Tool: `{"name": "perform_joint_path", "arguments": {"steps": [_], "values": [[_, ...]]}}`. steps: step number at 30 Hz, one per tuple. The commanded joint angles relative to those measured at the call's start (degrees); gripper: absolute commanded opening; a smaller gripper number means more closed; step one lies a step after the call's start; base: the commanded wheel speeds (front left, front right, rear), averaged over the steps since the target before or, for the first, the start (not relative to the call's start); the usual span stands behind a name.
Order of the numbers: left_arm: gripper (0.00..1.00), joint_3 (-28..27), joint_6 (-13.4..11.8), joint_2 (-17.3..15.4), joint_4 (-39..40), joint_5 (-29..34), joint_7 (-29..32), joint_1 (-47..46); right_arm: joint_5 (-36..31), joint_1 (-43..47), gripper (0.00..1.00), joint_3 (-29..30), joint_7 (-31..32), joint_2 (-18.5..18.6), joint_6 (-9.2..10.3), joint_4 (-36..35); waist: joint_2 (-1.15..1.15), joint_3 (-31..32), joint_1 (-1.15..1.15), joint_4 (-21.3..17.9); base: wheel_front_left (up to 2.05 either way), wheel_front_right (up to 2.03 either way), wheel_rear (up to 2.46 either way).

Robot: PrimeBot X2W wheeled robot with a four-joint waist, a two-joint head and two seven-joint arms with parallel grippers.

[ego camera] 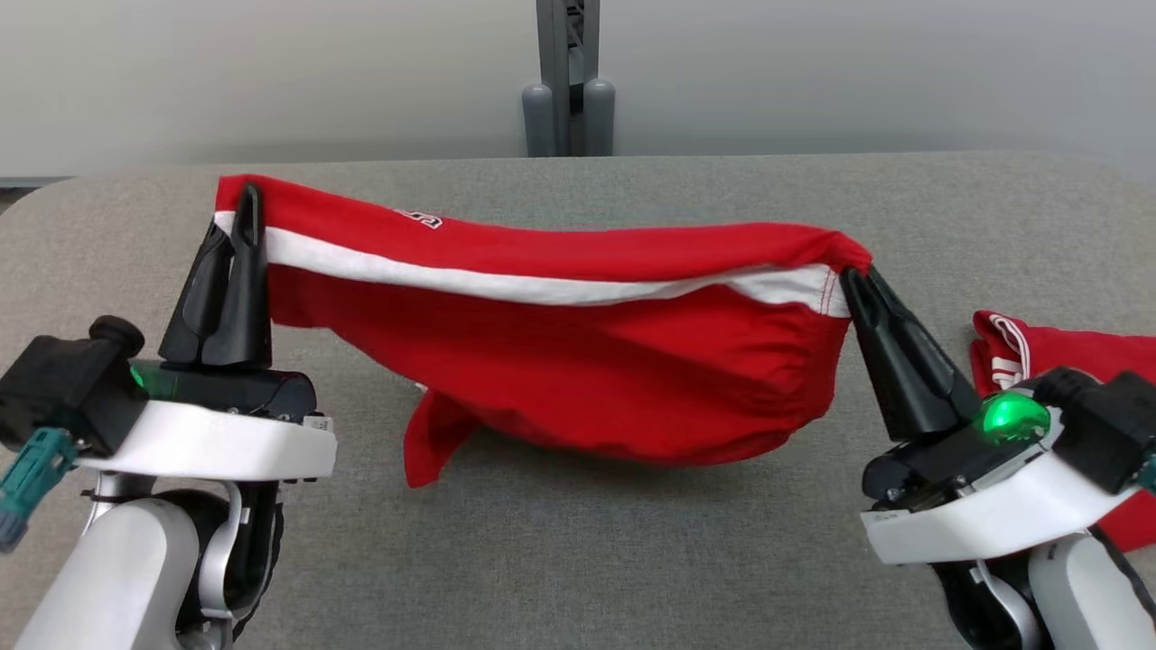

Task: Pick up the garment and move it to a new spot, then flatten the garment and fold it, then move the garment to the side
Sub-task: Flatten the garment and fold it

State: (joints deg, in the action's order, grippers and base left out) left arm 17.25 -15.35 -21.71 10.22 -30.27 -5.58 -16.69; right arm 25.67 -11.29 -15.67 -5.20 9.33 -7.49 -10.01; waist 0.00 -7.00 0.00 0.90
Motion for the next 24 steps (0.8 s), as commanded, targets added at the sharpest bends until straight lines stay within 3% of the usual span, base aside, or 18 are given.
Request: {"name": "perform_joint_path", "arguments": {"steps": [1,8,13,19,24], "values": [[0.0,-0.3,-0.9,-0.6,2.6,1.1,-0.1,0.5,-0.4,-0.4,0.0,1.0,0.7,-0.1,-0.01,-1.4,0.0,0.5,0.0,-0.6,0.0,0.0,0.0],[0.0,1.0,-3.8,-2.4,15.8,5.4,2.5,0.9,-2.0,0.6,0.0,4.5,4.0,-1.5,-0.01,-8.1,0.0,1.3,0.0,-1.3,0.0,0.0,0.0],[0.0,1.4,-4.4,-3.1,19.0,6.5,4.6,-0.7,-2.5,-0.7,0.0,5.3,5.2,-2.3,-0.01,-9.5,0.0,0.7,0.0,-1.5,0.0,0.0,0.0],[0.0,0.9,-1.0,-3.2,12.0,3.4,6.1,-7.1,-2.9,-8.7,0.0,4.3,4.5,-0.1,-0.01,-4.2,0.0,-1.6,0.0,-2.1,0.0,0.0,0.0],[0.0,0.8,3.5,-2.0,-1.2,0.3,7.2,-17.4,-1.4,-19.8,0.0,2.2,3.9,0.9,-0.01,6.9,0.0,-4.3,0.0,-2.6,0.0,0.0,0.0]]}}
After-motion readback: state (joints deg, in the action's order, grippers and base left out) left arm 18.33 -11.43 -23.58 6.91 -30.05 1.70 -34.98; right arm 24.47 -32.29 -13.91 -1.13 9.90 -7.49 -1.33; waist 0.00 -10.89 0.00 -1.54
